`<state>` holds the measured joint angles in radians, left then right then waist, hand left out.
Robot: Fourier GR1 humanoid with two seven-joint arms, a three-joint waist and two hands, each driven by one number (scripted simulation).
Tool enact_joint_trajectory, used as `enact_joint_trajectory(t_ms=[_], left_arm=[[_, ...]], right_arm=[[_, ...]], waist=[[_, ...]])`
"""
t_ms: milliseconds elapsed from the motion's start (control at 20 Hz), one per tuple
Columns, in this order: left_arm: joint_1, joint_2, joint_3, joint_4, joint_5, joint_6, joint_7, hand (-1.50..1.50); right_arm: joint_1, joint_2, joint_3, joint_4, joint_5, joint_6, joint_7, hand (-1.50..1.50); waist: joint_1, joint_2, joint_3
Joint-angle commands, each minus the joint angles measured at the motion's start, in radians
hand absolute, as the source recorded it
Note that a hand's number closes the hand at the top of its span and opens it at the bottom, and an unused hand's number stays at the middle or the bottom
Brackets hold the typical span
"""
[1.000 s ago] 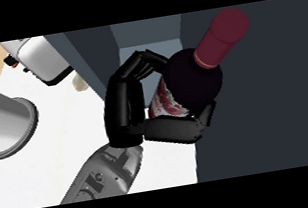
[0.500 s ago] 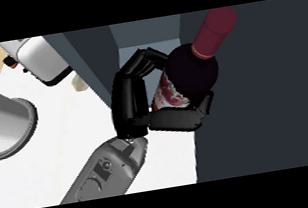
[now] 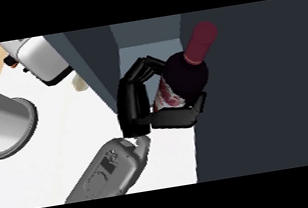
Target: Pick up the wine, place it into the cabinet and close the cabinet
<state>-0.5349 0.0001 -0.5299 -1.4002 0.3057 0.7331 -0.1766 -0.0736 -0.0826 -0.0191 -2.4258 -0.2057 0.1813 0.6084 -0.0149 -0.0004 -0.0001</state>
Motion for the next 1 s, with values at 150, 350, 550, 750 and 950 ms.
enact_joint_trajectory(t_ms=[150, 350, 550, 750, 950], left_arm=[[-0.027, 0.0, -0.001, 0.116, -0.039, 0.019, -0.03, 1.5], [-0.005, 0.0, 0.085, 0.212, -0.012, -0.095, -0.153, 1.5], [-0.01, 0.0, 0.063, 0.247, 0.003, -0.052, -0.223, 1.5], [-0.009, 0.0, 0.094, 0.275, 0.054, -0.083, -0.235, 1.5], [-0.047, 0.01, 0.187, 0.315, 0.041, -0.137, -0.234, 1.5]], right_arm=[[0.037, -0.004, -0.014, -0.142, -0.065, -0.013, 0.048, -1.5], [0.035, -0.01, -0.02, -0.137, -0.077, -0.012, 0.051, -1.5], [0.014, 0.0, 0.005, -0.122, -0.044, -0.035, 0.062, -1.5], [0.033, 0.003, 0.02, -0.132, -0.037, -0.023, 0.048, -1.5], [-0.019, -0.035, -0.049, -0.097, -0.088, -0.017, 0.063, -1.5]], waist=[[0.003, -0.001, 0.0], [0.001, 0.001, 0.0], [0.004, 0.0, 0.0], [0.003, 0.0, 0.0], [0.008, 0.0, 0.0]])
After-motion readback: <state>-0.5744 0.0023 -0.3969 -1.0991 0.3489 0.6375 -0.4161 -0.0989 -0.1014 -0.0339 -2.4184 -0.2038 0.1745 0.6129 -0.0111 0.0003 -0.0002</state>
